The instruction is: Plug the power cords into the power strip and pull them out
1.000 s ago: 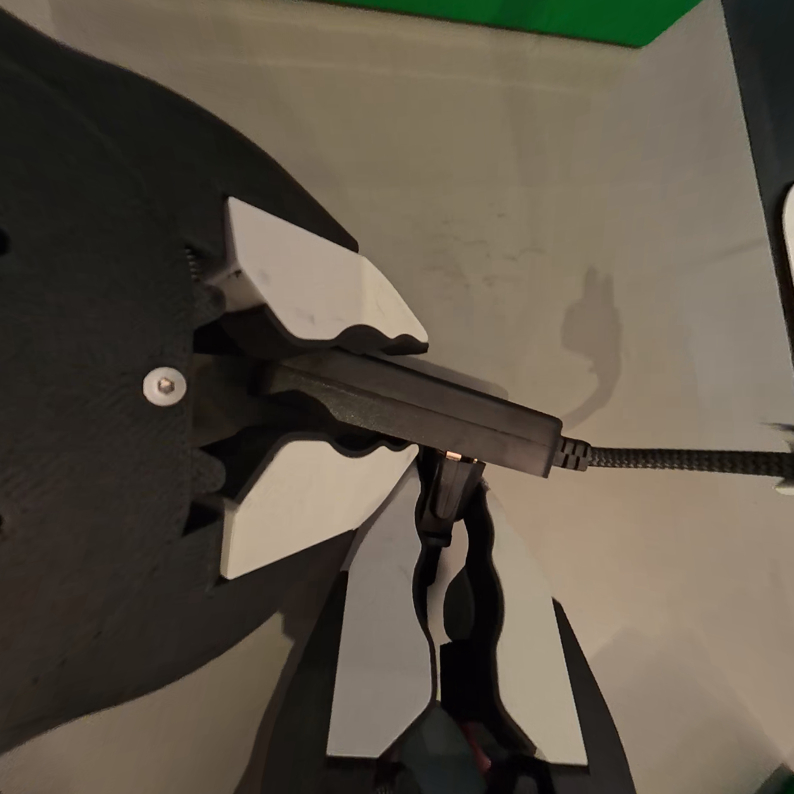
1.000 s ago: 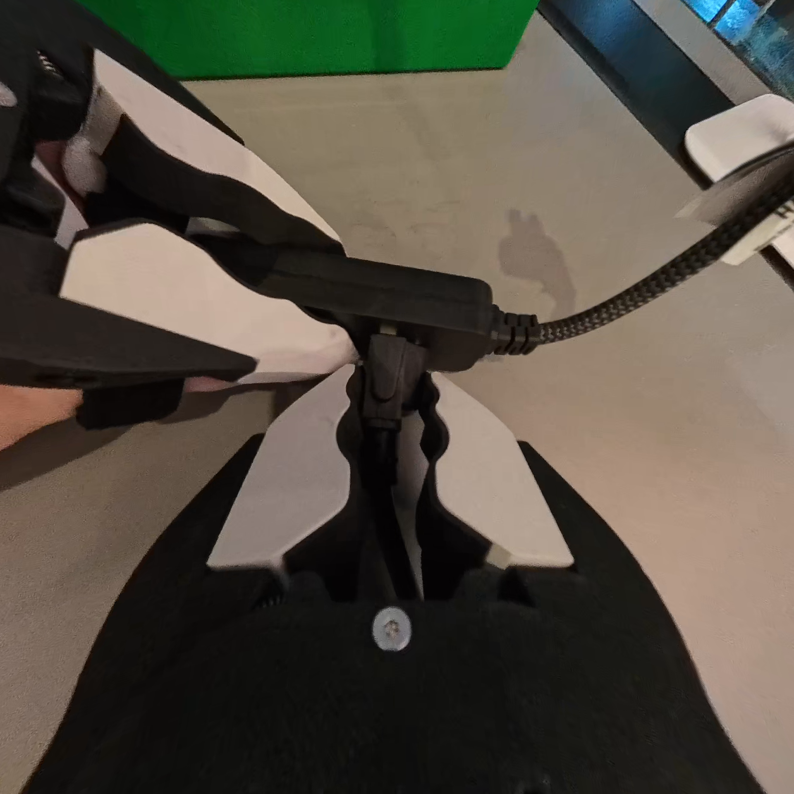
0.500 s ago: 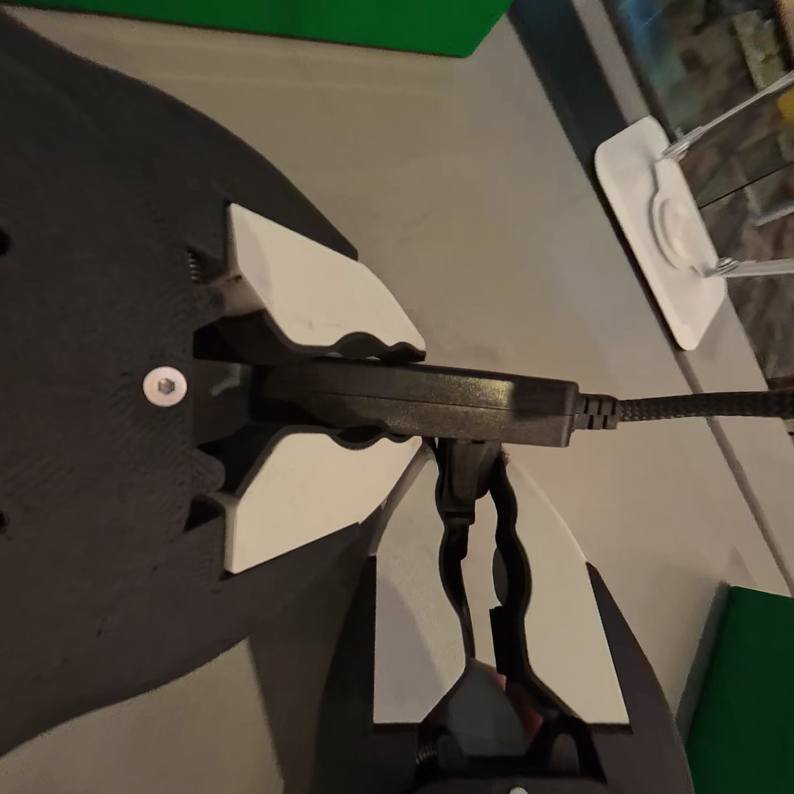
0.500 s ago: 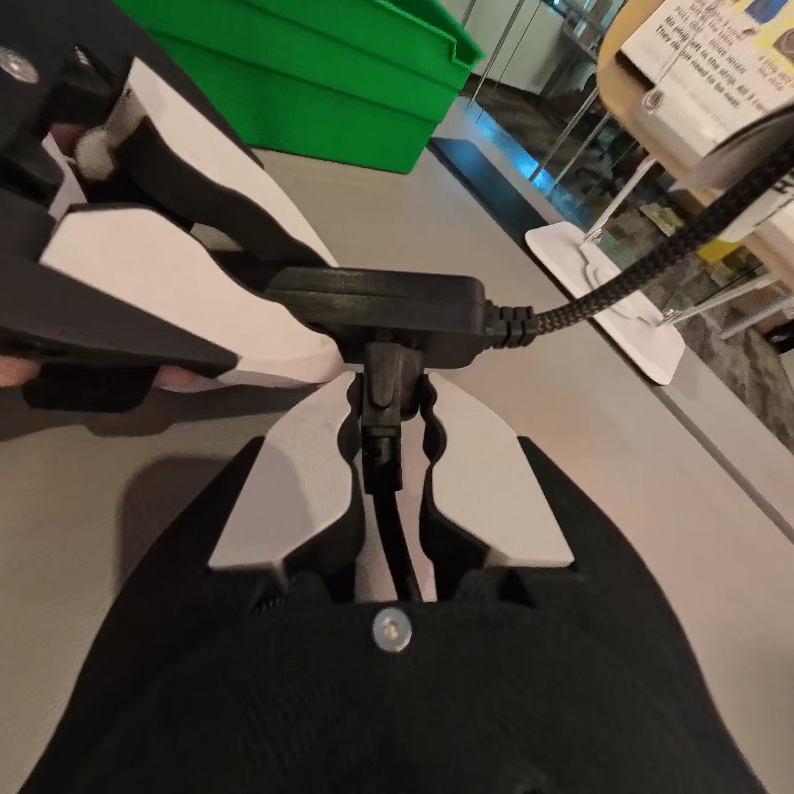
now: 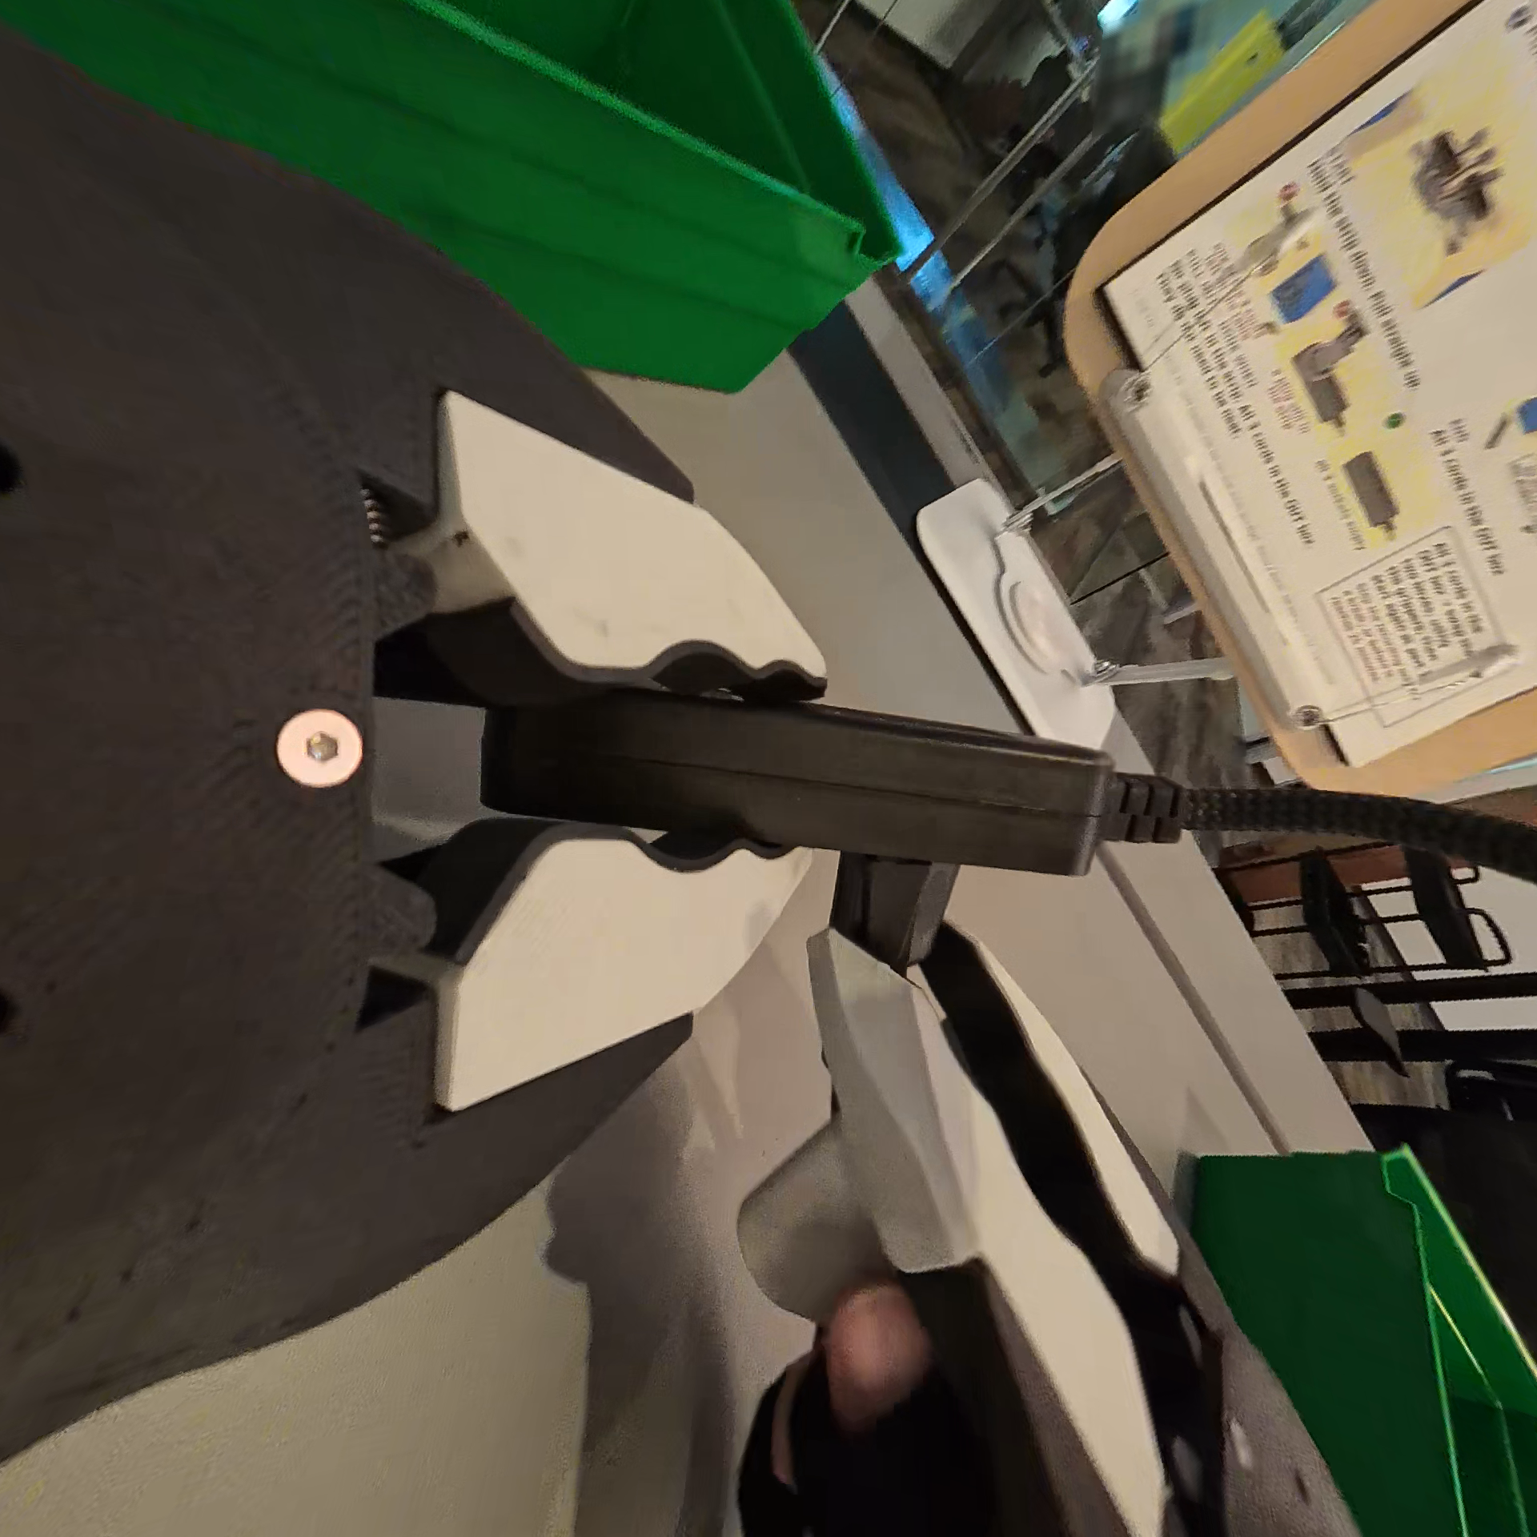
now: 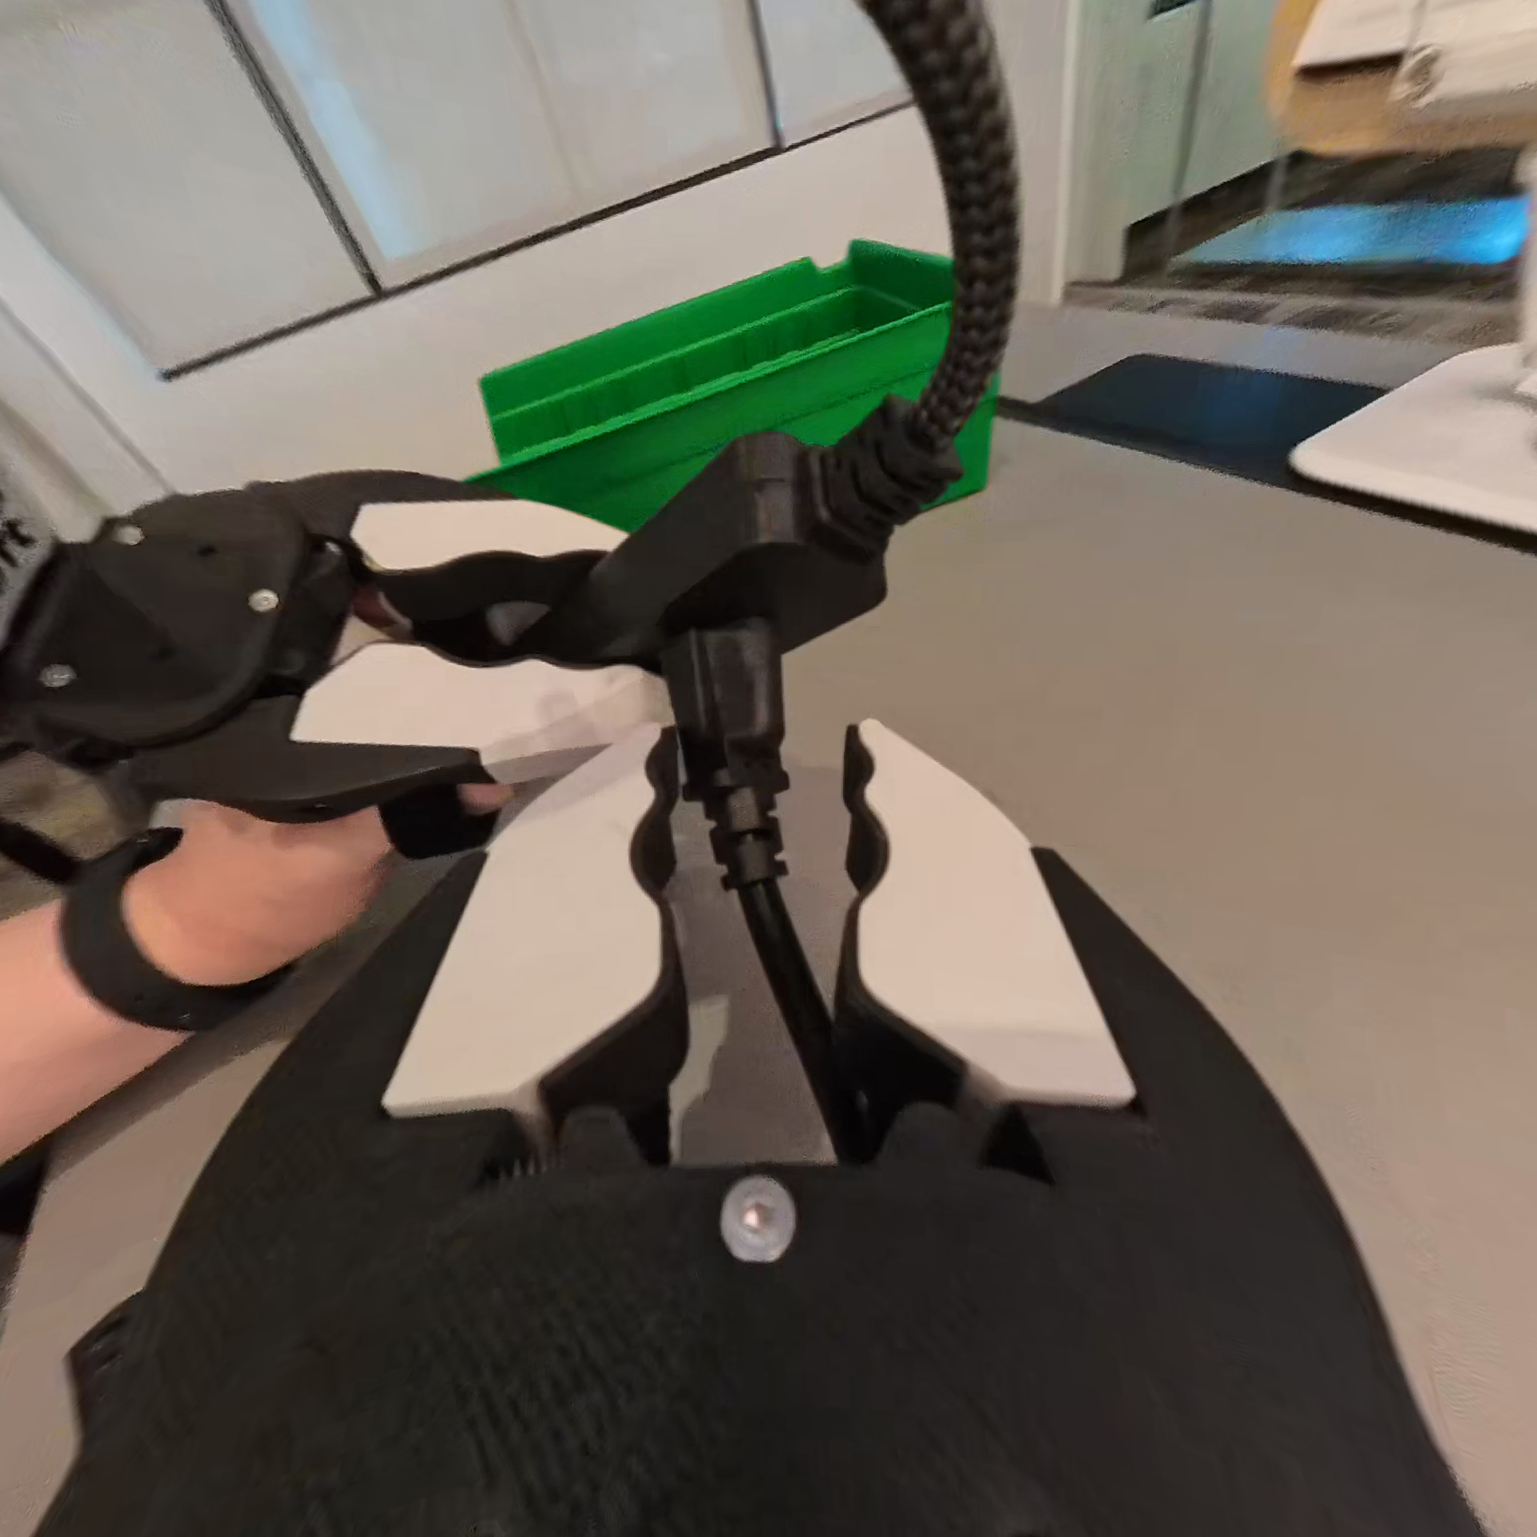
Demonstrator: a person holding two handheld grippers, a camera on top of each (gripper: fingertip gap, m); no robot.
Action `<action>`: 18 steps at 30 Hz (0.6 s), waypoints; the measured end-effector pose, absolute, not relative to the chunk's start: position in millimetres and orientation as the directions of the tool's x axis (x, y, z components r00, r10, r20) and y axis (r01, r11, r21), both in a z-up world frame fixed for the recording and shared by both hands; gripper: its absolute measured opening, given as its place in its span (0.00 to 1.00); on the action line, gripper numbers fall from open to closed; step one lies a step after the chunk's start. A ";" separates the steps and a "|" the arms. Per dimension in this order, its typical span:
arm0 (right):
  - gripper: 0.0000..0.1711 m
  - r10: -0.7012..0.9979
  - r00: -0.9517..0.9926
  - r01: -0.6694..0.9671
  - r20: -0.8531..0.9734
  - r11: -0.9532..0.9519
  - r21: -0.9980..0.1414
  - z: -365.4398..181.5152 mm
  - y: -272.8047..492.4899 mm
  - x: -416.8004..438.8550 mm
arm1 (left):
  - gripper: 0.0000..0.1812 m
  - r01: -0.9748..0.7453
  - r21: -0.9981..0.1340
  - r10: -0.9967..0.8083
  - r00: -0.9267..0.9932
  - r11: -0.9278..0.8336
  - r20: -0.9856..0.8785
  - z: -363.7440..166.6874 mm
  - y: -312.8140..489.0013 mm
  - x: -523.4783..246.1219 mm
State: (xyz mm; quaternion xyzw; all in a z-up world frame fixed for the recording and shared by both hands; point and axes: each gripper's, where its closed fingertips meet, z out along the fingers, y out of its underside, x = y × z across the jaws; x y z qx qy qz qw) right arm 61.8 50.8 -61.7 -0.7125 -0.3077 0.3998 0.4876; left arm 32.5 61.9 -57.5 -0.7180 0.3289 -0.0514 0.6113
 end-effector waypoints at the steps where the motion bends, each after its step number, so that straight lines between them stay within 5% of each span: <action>1: 0.23 0.839 0.425 0.038 -0.339 -0.391 -0.920 -58.5 46.2 60.9 | 0.16 -0.416 -0.909 -0.533 0.772 -0.013 -0.346 -53.5 59.9 33.1; 6: 0.21 0.811 0.143 0.013 -0.567 -0.574 -0.819 -30.7 27.5 63.6 | 0.16 -0.406 -0.913 -0.576 0.734 0.053 -0.359 -36.0 50.7 42.6; 13: 0.16 0.771 0.096 0.091 -0.630 -0.637 -0.766 -33.1 19.4 60.9 | 0.16 -0.419 -0.904 -0.640 0.671 0.090 -0.375 -30.4 40.6 57.8; 18: 0.16 0.736 0.064 -0.075 -0.674 -0.670 -0.739 -30.4 21.5 59.5 | 0.18 -0.399 -0.915 -0.592 0.722 0.068 -0.358 -27.0 43.9 54.7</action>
